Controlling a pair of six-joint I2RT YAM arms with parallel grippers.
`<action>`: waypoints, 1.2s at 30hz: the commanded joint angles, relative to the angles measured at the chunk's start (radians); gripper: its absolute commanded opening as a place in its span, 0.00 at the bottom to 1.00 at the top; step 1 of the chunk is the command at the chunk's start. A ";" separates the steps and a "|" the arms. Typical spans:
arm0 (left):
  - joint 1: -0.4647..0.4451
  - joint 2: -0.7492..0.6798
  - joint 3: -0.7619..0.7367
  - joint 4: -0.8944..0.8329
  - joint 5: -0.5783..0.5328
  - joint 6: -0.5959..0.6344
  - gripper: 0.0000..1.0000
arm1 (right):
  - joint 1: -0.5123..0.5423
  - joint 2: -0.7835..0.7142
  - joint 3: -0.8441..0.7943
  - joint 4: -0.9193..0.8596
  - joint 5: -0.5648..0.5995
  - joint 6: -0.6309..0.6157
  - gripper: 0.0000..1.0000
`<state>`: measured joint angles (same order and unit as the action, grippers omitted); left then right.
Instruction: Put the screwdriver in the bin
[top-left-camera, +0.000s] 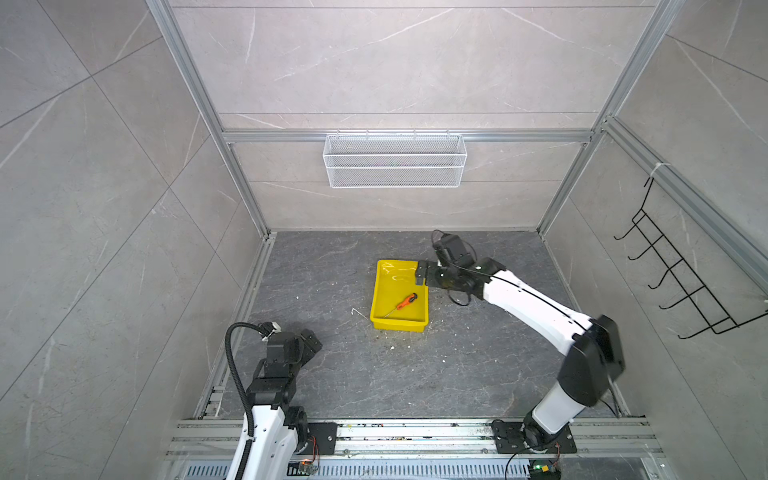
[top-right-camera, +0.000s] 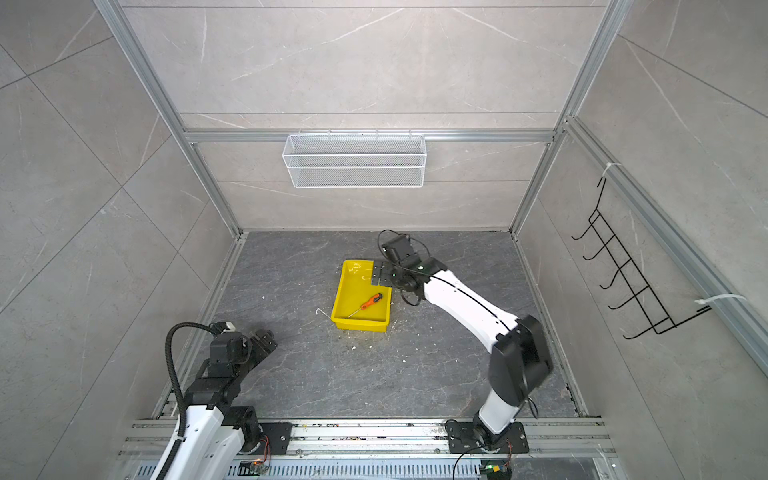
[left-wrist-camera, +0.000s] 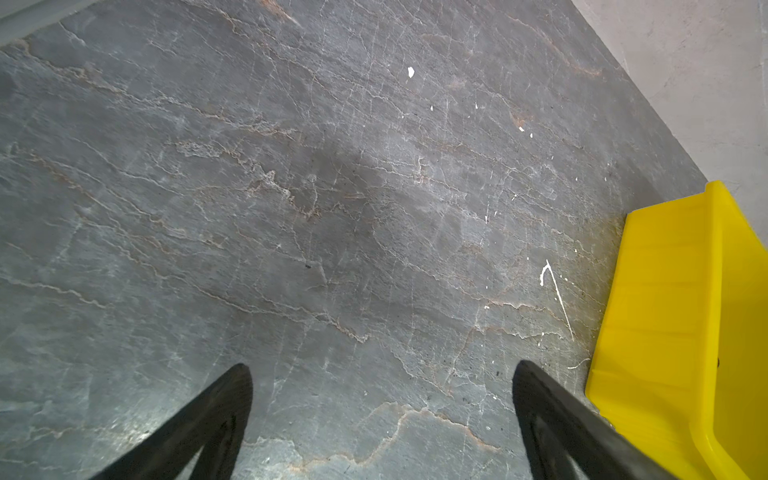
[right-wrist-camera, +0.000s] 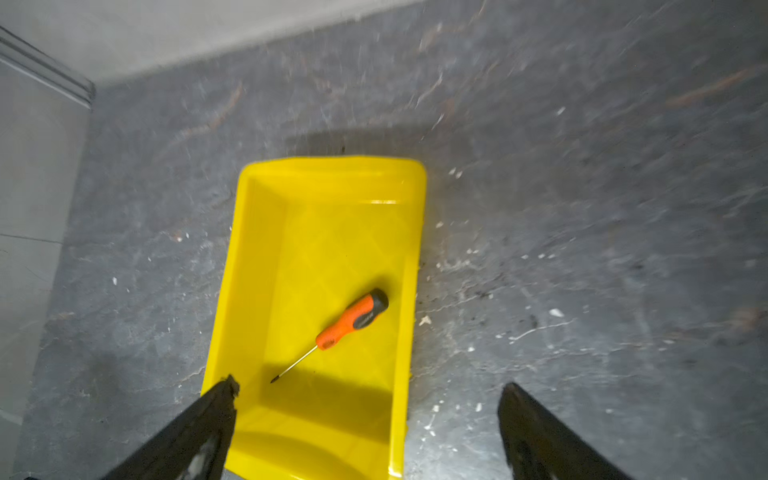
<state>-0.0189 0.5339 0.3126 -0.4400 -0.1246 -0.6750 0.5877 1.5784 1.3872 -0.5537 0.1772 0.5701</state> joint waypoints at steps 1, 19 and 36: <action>-0.001 0.001 0.017 0.041 0.014 -0.005 1.00 | -0.035 -0.101 -0.130 -0.047 0.190 -0.087 0.99; -0.001 0.049 0.025 0.062 0.033 0.003 1.00 | -0.236 -0.213 -0.879 0.953 0.344 -0.678 1.00; -0.001 0.074 0.037 0.057 0.035 0.003 1.00 | -0.368 -0.172 -0.893 1.040 0.070 -0.547 0.99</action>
<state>-0.0189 0.6067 0.3130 -0.3958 -0.0990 -0.6746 0.2256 1.3972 0.5026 0.4137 0.3145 -0.0177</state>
